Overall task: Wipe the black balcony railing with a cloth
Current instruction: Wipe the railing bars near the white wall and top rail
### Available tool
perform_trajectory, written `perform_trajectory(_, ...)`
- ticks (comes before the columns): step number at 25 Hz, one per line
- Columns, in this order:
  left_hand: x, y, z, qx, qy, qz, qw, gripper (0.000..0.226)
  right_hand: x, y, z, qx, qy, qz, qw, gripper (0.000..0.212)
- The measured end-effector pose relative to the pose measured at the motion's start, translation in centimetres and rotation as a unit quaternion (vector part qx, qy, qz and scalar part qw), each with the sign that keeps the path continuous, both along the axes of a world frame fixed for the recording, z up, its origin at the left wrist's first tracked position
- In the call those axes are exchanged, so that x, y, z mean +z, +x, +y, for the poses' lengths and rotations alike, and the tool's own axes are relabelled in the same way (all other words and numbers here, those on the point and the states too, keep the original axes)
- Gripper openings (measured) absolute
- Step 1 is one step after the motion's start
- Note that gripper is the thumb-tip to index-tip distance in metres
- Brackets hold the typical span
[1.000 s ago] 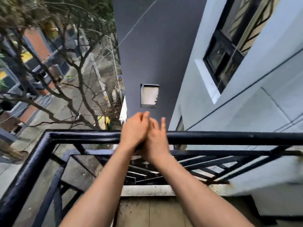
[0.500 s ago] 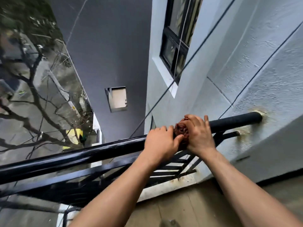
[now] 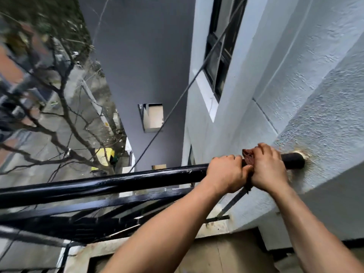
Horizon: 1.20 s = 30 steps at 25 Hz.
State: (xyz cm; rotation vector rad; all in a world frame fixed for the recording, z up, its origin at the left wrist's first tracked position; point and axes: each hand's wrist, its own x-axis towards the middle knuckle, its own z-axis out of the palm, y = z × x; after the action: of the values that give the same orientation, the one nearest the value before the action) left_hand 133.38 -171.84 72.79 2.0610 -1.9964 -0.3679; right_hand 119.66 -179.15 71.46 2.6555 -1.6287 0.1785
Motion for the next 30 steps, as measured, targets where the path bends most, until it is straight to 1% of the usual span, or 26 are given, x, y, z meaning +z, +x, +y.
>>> perform_trajectory(2,0.4,3.0,1.9,0.021,0.005,-0.012,1.000,0.041,-0.3,3.5,2.7,0.025,-0.004,-0.023,0.999,0.050)
perform_trajectory(3,0.5,4.9,3.3,0.031,0.016,-0.020,0.999,0.041,-0.2,5.6,4.2,0.043,0.004,-0.024,0.999,0.050)
perform_trajectory(6,0.7,11.5,9.3,0.065,0.019,-0.036,0.997,0.040,0.5,12.4,9.2,0.111,0.032,-0.017,0.993,0.061)
perform_trajectory(8,0.5,16.5,14.4,0.112,0.008,-0.046,0.993,0.037,1.0,17.8,13.5,0.168,0.052,-0.019,0.984,0.063)
perform_trajectory(10,0.2,20.6,18.8,0.155,-0.012,-0.056,0.986,0.035,1.3,22.9,16.9,0.204,0.059,-0.012,0.977,0.060)
perform_trajectory(12,-0.2,24.7,24.0,0.213,-0.022,-0.058,0.975,0.039,1.4,28.4,20.8,0.254,0.051,-0.009,0.966,0.056)
perform_trajectory(14,-0.7,28.8,29.5,0.297,-0.045,-0.054,0.952,0.055,1.1,34.1,25.3,0.314,0.040,-0.017,0.948,0.050)
perform_trajectory(15,-1.0,30.6,32.2,0.345,-0.051,-0.056,0.936,0.062,1.0,36.8,27.5,0.339,0.035,-0.024,0.940,0.048)
perform_trajectory(17,-1.4,34.0,37.0,0.426,-0.045,-0.067,0.901,0.066,0.5,41.7,31.5,0.382,0.028,-0.043,0.923,0.046)
perform_trajectory(20,-0.8,37.6,41.7,0.519,-0.013,-0.085,0.851,0.074,0.2,48.0,35.6,0.431,0.028,-0.051,0.901,0.050)
perform_trajectory(22,-0.4,40.0,44.8,0.574,-0.003,-0.107,0.812,0.077,0.7,52.7,38.6,0.469,0.056,-0.039,0.880,0.055)
perform_trajectory(24,-0.8,41.6,47.7,0.619,-0.001,-0.128,0.775,0.079,1.3,57.7,40.9,0.500,0.117,-0.038,0.857,0.061)
perform_trajectory(25,-1.1,42.2,49.2,0.643,-0.001,-0.135,0.754,0.079,1.4,60.4,42.0,0.525,0.142,-0.050,0.838,0.064)
perform_trajectory(26,-1.3,42.6,50.6,0.665,-0.003,-0.139,0.734,0.077,1.6,62.7,43.1,0.564,0.143,-0.069,0.810,0.065)
perform_trajectory(27,-1.4,42.9,51.9,0.690,-0.015,-0.130,0.712,0.076,1.5,64.9,44.8,0.620,0.121,-0.082,0.771,0.062)
perform_trajectory(28,-1.6,43.1,53.3,0.716,-0.045,-0.110,0.688,0.074,1.1,66.5,46.9,0.692,0.091,-0.073,0.712,0.057)
perform_trajectory(29,-1.5,43.0,54.5,0.745,-0.096,-0.087,0.655,0.072,0.4,67.4,49.3,0.763,0.056,-0.053,0.642,0.052)
perform_trajectory(30,-1.3,42.9,55.6,0.775,-0.152,-0.063,0.611,0.071,-0.2,67.4,52.0,0.817,0.028,-0.037,0.574,0.050)
